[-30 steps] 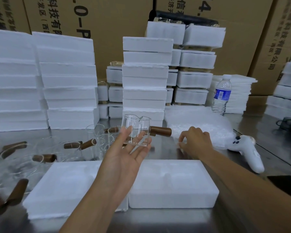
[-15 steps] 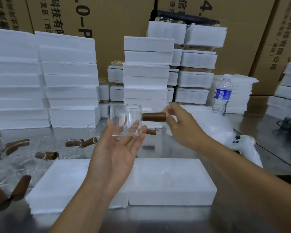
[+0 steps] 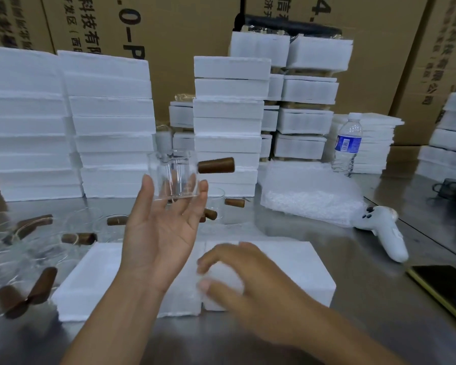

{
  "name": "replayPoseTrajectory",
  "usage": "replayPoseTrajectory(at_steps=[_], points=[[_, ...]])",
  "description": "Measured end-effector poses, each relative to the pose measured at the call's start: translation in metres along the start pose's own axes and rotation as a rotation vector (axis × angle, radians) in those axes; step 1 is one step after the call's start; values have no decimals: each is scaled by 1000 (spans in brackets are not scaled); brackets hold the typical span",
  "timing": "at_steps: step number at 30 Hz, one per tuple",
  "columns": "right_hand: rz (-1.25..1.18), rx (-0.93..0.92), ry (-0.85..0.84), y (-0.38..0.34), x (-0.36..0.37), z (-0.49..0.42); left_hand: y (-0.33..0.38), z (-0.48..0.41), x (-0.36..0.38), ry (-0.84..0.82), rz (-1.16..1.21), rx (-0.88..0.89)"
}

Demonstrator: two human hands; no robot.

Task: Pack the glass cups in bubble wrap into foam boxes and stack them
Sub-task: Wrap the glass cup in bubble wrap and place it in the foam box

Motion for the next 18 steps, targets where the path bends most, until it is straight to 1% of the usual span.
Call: replayPoseTrajectory(at_steps=[4, 6, 7, 8, 10, 13, 16, 18], points=[[-121, 102, 479, 38, -40, 13, -10, 0, 2, -40, -106, -64], [-161, 150, 641, 53, -56, 22, -17, 0, 3, -50, -186, -98], [-157, 160, 673, 58, -60, 25, -20, 0, 4, -63, -253, -112], [-129, 162, 669, 61, -63, 27, -24, 1, 5, -82, -328, -127], [-10, 157, 603, 62, -63, 26, -30, 3, 8, -109, -448, -151], [176, 122, 490, 60, -59, 20, -38, 6, 8, -129, -522, -172], [179, 103, 391, 62, -57, 18, -41, 7, 5, -132, -551, -182], [157, 97, 360, 63, -58, 19, -42, 7, 4, -136, -576, -185]])
Point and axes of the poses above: each hand's wrist, its own z-axis away from the middle knuckle, its own x-axis out of the palm, y = z × x, the point moved 5 cm from there along -z, towards the middle knuckle, and after that the axes turned 8 degrees about -y, right-handed, at the moved point
